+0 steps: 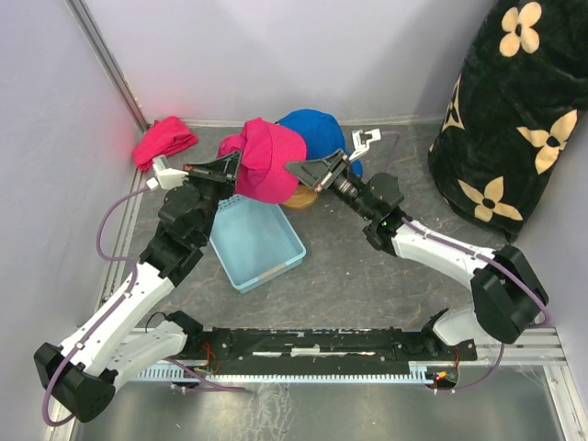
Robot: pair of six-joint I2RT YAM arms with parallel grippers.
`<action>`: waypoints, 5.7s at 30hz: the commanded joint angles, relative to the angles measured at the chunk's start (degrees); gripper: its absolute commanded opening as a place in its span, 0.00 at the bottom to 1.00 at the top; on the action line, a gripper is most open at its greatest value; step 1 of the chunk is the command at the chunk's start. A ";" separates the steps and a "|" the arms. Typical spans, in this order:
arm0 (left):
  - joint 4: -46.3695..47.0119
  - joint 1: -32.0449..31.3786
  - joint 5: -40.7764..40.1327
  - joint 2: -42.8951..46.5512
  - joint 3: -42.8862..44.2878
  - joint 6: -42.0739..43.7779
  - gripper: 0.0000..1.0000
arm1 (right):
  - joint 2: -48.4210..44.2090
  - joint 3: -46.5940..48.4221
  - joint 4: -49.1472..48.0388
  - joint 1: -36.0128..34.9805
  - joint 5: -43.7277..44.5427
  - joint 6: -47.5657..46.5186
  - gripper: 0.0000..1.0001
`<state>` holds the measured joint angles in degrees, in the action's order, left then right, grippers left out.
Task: Stack the hats
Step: Stack the hat on the hat.
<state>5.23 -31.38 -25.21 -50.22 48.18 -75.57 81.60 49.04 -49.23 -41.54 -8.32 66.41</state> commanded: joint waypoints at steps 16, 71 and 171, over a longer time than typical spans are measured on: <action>20.33 -0.18 -3.00 -9.15 8.07 20.62 0.20 | 17.24 18.22 -23.31 15.67 -16.92 30.87 0.04; 52.54 3.23 -12.75 -29.38 -1.21 44.27 0.99 | 35.84 35.64 -32.75 26.77 -23.44 49.90 0.04; 63.03 -1.58 -2.46 -43.68 5.00 82.16 0.28 | 40.27 19.78 -33.56 34.81 -27.35 54.18 0.05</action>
<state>65.30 -32.67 -25.58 -95.26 54.43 2.48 123.72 70.08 -78.85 -7.49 -34.81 120.07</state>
